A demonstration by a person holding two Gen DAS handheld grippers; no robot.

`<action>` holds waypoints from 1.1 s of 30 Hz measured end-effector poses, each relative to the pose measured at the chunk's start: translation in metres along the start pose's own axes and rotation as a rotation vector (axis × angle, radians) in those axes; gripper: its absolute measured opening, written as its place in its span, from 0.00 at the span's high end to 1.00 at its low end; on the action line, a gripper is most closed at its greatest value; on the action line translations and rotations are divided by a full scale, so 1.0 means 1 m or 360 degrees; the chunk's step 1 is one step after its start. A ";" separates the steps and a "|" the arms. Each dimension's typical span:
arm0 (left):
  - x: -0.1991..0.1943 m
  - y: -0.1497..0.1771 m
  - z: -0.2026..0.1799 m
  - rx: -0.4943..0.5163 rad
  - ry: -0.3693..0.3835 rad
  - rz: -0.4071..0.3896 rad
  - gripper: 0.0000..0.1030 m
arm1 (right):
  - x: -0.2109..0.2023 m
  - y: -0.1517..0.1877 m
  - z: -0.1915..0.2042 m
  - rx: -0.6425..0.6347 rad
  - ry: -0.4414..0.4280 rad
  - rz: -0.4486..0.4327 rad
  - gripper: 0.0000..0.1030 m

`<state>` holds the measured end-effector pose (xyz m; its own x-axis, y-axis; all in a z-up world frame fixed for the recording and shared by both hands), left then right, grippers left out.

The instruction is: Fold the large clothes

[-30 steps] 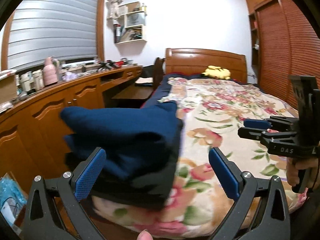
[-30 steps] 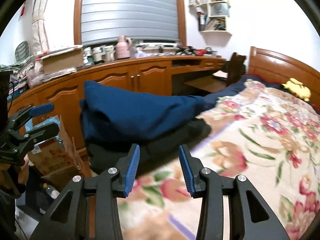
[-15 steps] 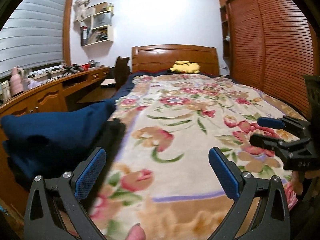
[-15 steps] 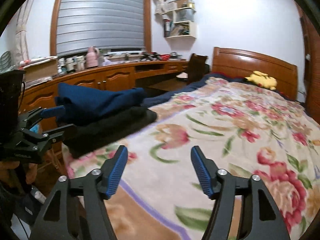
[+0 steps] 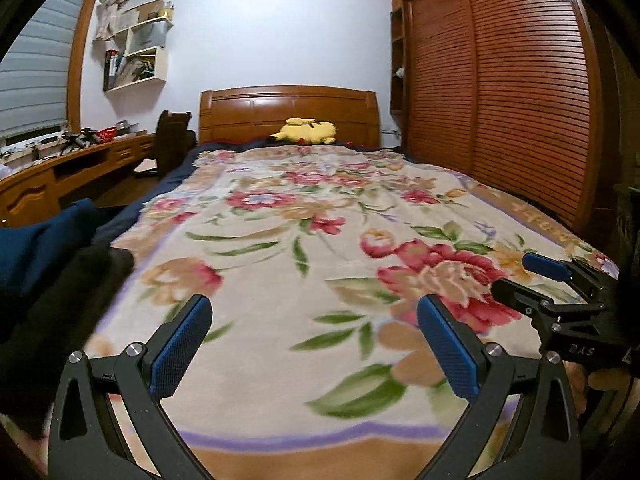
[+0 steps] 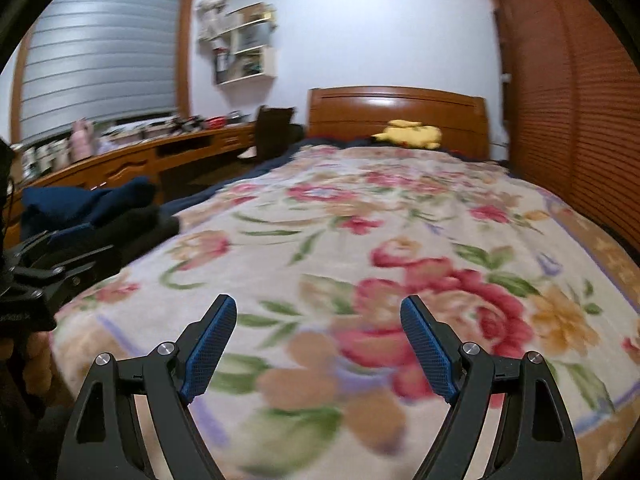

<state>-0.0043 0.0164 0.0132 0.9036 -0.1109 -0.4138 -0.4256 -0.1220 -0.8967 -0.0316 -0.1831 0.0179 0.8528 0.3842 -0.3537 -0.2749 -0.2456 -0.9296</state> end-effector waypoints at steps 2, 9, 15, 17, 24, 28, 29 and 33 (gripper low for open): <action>0.007 0.003 -0.010 -0.0004 0.0021 -0.0004 0.00 | -0.005 0.004 -0.003 0.0021 0.0053 -0.0005 0.17; 0.025 0.016 -0.020 0.0017 -0.0004 -0.0002 0.00 | -0.005 0.011 0.007 0.0050 0.0128 0.0002 0.17; 0.030 0.019 -0.017 -0.0003 -0.0015 -0.0001 0.00 | -0.005 0.013 0.021 0.0073 0.0138 0.0006 0.17; 0.029 0.021 -0.016 -0.0008 -0.0037 -0.0009 0.00 | -0.009 0.015 0.020 0.0083 0.0137 -0.0002 0.17; 0.030 0.026 -0.014 -0.0012 -0.0050 -0.0003 0.00 | -0.008 0.019 0.019 0.0099 0.0145 -0.0018 0.17; 0.030 0.027 -0.013 -0.0024 -0.0047 -0.0001 0.00 | -0.004 0.024 0.013 0.0112 0.0144 -0.0024 0.17; 0.030 0.027 -0.013 -0.0021 -0.0046 -0.0002 0.00 | -0.001 0.027 0.010 0.0111 0.0142 -0.0025 0.17; 0.029 0.028 -0.012 -0.0021 -0.0052 -0.0006 0.00 | -0.001 0.029 0.004 0.0106 0.0139 -0.0038 0.17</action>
<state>0.0098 -0.0017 -0.0218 0.9062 -0.0779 -0.4156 -0.4226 -0.1355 -0.8961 -0.0422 -0.1870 -0.0092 0.8941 0.3093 -0.3238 -0.2807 -0.1764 -0.9435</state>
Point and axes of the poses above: each gripper's, at about its wrist camera, not at the fingertips, and x roughly the way its jaws point, z to its left, y to its underside, the point moved 1 cm from there along x, roughly the way its jaws point, and after that the axes turned 8 degrees about -x, right-handed, at the moved point
